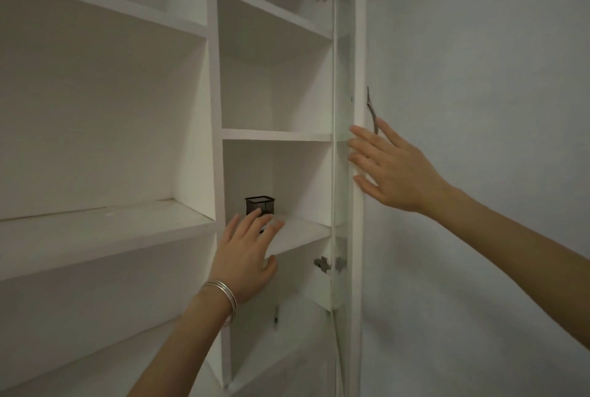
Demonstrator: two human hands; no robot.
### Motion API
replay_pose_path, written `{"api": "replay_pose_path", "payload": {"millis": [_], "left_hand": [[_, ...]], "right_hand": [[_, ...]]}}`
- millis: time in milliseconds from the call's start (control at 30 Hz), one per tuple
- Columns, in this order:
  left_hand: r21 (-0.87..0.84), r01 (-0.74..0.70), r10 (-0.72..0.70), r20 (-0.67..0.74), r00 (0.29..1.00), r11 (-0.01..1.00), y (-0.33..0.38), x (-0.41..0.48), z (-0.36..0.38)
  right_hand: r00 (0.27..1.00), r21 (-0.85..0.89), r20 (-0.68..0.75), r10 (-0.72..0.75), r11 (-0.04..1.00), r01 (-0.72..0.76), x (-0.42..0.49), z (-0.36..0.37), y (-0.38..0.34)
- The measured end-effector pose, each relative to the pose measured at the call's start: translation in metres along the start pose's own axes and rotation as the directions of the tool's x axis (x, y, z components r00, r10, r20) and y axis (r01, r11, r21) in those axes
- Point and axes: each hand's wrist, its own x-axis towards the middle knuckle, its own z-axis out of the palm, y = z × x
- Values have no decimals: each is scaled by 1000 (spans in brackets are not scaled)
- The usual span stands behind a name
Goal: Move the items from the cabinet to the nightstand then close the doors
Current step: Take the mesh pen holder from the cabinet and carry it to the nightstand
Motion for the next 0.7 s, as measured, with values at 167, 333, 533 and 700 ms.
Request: {"api": "replay_pose_path", "payload": {"millis": [167,333,533,700], "left_hand": [[32,0,0,4,1000,999,39,7,2],[32,31,-31,8,999,999,100,25,12],[22,80,-81,56,995,997,163,46,30],[30,137,-140,175,975,990,183,56,43]], "right_hand": [[999,-18,-10,42,999,-42,-49,6,38],[995,-23,-61,83,996,-85,-99,27,78],[997,81,-7,-71,994,71,-139,65,97],[990,198,98,-105,977,84,-170,103,95]]}}
